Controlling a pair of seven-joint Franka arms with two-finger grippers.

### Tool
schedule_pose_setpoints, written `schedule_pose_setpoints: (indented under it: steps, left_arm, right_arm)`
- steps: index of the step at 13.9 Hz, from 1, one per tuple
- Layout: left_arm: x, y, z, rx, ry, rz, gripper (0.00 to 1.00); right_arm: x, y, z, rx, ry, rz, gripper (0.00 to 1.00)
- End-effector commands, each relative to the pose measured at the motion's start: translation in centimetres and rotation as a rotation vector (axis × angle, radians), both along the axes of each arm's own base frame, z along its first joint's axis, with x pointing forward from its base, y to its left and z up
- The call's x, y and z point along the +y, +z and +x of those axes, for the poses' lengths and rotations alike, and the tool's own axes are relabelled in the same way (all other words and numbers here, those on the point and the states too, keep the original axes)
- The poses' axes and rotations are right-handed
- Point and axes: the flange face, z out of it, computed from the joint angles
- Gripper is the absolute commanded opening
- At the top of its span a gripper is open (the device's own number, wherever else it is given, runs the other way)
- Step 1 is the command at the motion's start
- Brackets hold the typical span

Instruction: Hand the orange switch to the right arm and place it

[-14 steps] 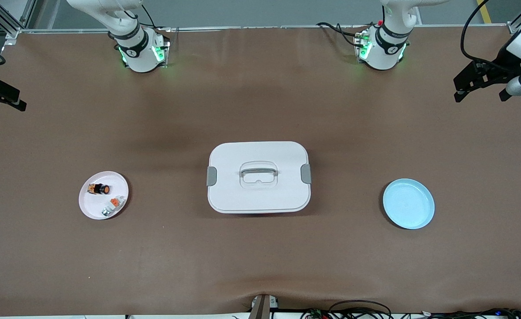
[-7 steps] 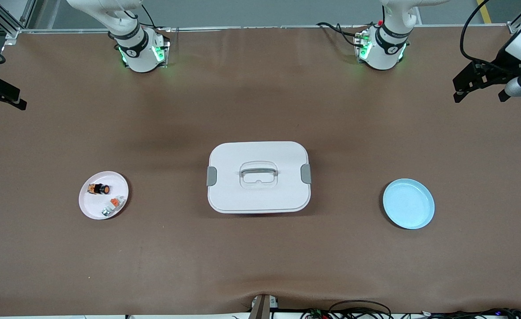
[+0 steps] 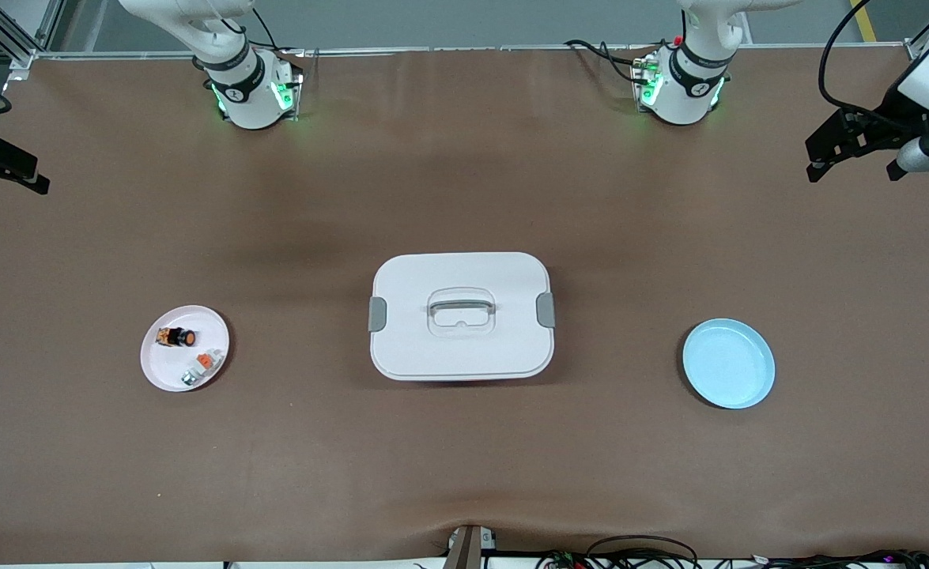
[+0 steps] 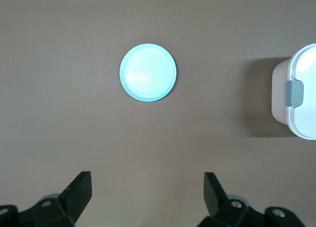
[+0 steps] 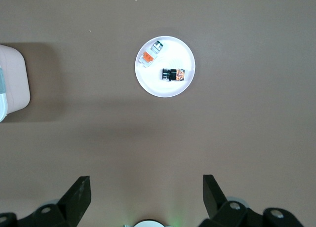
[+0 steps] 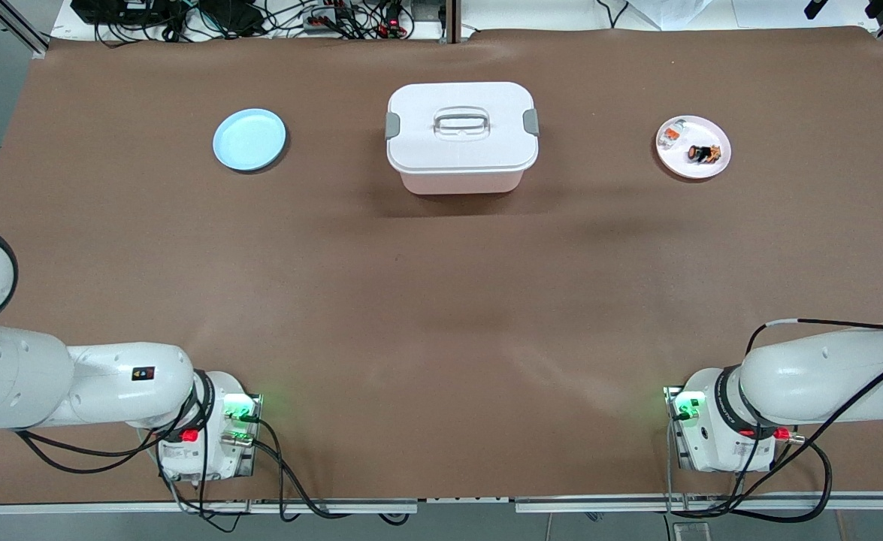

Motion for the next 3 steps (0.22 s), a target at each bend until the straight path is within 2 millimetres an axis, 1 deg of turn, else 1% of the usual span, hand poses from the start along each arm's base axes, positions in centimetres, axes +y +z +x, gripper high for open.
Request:
schedule_pose_setpoints:
  steps: [1, 3]
  left_arm:
    - [-0.06, 0.59, -0.38, 0.014, -0.008, -0.013, 1.00]
    - [0.03, 0.90, -0.51, 0.017, -0.006, -0.013, 1.00]
  right_arm:
    - [-0.76, 0.26, -0.90, 0.005, -0.018, -0.012, 1.00]
    - [-0.85, 0.25, -0.86, 0.005, -0.019, -0.012, 1.00]
